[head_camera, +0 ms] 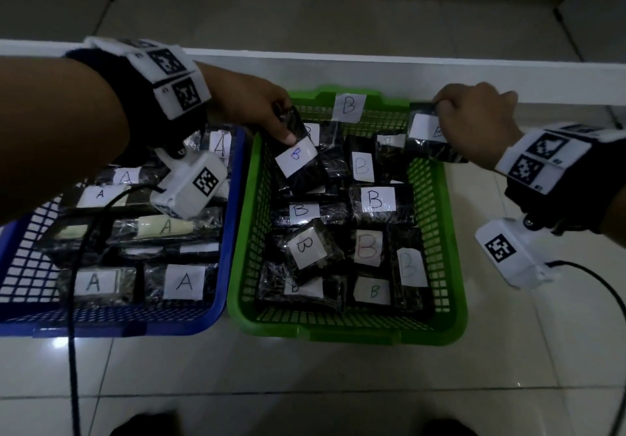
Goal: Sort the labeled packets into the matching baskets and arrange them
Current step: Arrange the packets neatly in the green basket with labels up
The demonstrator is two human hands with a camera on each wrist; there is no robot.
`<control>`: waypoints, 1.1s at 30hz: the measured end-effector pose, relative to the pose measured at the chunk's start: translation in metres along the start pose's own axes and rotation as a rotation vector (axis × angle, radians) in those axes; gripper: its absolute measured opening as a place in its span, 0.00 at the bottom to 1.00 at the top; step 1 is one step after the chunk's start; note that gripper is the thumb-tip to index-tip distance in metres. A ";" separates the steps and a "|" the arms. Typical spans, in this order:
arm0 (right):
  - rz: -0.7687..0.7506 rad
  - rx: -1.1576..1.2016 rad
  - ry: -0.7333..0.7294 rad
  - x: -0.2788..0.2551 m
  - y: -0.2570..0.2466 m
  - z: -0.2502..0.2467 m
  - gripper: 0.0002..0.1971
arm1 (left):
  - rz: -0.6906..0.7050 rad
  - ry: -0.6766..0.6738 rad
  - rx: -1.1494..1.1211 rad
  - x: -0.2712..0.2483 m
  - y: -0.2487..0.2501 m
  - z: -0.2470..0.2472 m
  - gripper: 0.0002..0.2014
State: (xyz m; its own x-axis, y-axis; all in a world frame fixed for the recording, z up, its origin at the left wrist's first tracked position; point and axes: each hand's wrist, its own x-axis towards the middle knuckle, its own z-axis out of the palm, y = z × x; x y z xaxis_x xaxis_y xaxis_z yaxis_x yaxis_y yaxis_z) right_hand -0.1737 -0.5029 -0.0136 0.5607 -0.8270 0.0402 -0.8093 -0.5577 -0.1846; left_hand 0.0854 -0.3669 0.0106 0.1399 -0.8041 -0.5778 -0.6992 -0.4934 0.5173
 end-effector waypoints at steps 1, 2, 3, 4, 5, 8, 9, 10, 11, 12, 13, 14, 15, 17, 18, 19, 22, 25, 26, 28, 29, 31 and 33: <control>-0.007 0.033 -0.031 -0.001 -0.001 0.003 0.19 | -0.008 0.009 -0.034 -0.001 -0.001 -0.003 0.18; -0.022 0.074 -0.073 -0.002 -0.003 0.007 0.14 | -0.013 0.019 -0.072 -0.002 -0.002 -0.006 0.16; -0.036 0.102 -0.125 -0.003 -0.006 0.010 0.12 | -0.021 0.025 -0.118 -0.003 -0.003 -0.009 0.15; -0.046 0.112 -0.170 -0.003 -0.010 0.014 0.12 | -0.032 0.029 -0.167 -0.004 -0.004 -0.010 0.14; -0.050 0.112 -0.198 -0.002 -0.013 0.017 0.12 | -0.041 0.033 -0.209 -0.005 -0.006 -0.011 0.14; -0.080 0.087 -0.219 0.001 -0.023 0.025 0.15 | -0.060 0.028 -0.265 -0.005 -0.011 -0.010 0.18; -0.095 0.072 -0.230 0.003 -0.025 0.027 0.17 | -0.064 0.018 -0.271 -0.005 -0.012 -0.009 0.19; -0.109 0.048 -0.245 0.004 -0.027 0.030 0.19 | -0.065 0.005 -0.279 -0.004 -0.014 -0.008 0.20; -0.121 0.013 -0.259 0.004 -0.029 0.033 0.21 | -0.063 -0.005 -0.289 -0.004 -0.015 -0.006 0.21; -0.133 -0.027 -0.270 0.005 -0.029 0.037 0.23 | -0.060 -0.011 -0.297 -0.003 -0.016 -0.006 0.21; -0.149 -0.070 -0.280 0.005 -0.029 0.041 0.23 | -0.055 -0.011 -0.305 -0.002 -0.016 -0.005 0.21; -0.173 -0.120 -0.289 0.005 -0.028 0.045 0.23 | -0.048 -0.006 -0.319 -0.002 -0.017 -0.005 0.20; -0.204 -0.178 -0.297 0.005 -0.027 0.049 0.24 | -0.039 0.001 -0.340 -0.002 -0.018 -0.005 0.20; -0.255 -0.292 -0.289 0.003 -0.025 0.056 0.26 | -0.025 0.013 -0.389 -0.001 -0.021 -0.006 0.18; -0.266 -0.321 -0.272 0.002 -0.024 0.057 0.27 | -0.022 0.014 -0.408 -0.001 -0.022 -0.006 0.16; -0.273 -0.327 -0.256 0.002 -0.024 0.059 0.28 | -0.021 0.010 -0.424 -0.001 -0.022 -0.007 0.15; -0.283 -0.290 -0.287 0.000 -0.021 0.063 0.27 | -0.029 -0.022 -0.466 -0.001 -0.025 -0.008 0.12; -0.278 -0.140 -0.184 0.000 -0.024 0.054 0.23 | -0.036 -0.064 -0.482 -0.004 -0.022 -0.006 0.13; -0.243 -0.010 -0.133 -0.001 -0.029 0.047 0.22 | -0.033 -0.074 -0.491 -0.005 -0.019 -0.003 0.12; -0.148 0.329 -0.140 -0.001 -0.043 0.031 0.23 | -0.017 -0.082 -0.528 -0.006 -0.011 0.003 0.08; -0.115 0.464 -0.193 -0.001 -0.051 0.023 0.24 | -0.001 -0.092 -0.549 -0.006 -0.006 0.007 0.08; -0.138 0.501 -0.350 -0.004 -0.064 0.011 0.24 | 0.035 -0.125 -0.584 -0.008 0.002 0.017 0.06; -0.210 0.419 -0.485 -0.008 -0.071 0.008 0.22 | 0.055 -0.133 -0.593 -0.008 0.007 0.028 0.07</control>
State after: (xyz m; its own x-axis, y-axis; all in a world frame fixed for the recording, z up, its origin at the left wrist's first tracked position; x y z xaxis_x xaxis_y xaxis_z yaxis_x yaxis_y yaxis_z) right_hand -0.1196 -0.4566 -0.0083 0.7931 -0.5240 -0.3105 -0.5929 -0.5475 -0.5905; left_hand 0.0599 -0.3548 0.0016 -0.0010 -0.8042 -0.5943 -0.1879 -0.5836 0.7900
